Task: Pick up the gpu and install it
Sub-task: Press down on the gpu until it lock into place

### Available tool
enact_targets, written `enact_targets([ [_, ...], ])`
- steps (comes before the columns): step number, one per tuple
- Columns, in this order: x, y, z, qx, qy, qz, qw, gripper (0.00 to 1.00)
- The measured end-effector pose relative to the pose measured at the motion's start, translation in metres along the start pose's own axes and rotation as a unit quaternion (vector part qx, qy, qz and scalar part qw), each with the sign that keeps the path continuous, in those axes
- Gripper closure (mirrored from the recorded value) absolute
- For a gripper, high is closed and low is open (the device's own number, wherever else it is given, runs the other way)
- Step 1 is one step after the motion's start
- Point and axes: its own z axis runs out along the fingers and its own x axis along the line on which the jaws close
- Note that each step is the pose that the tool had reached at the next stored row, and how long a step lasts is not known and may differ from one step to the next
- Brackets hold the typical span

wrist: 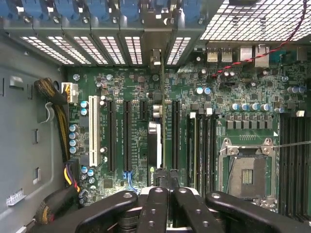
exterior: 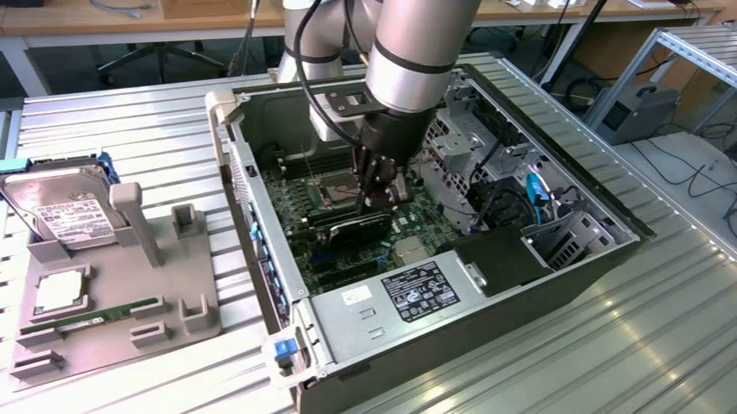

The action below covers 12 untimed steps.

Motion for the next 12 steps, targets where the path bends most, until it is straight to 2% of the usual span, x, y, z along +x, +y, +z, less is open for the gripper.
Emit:
enact_targets([
  [4,0.0,0.0097,0.0016,0.0,0.0,0.0,1.0,0.89],
  [7,0.0,0.0314,0.0059,0.0,-0.0001,0.0,1.0,0.89],
  [9,0.0,0.0417,0.0081,0.0,-0.0001,0.0,1.0,0.89],
  [12,0.0,0.0477,0.0095,0.0001,-0.0001,0.0,1.0,0.89],
])
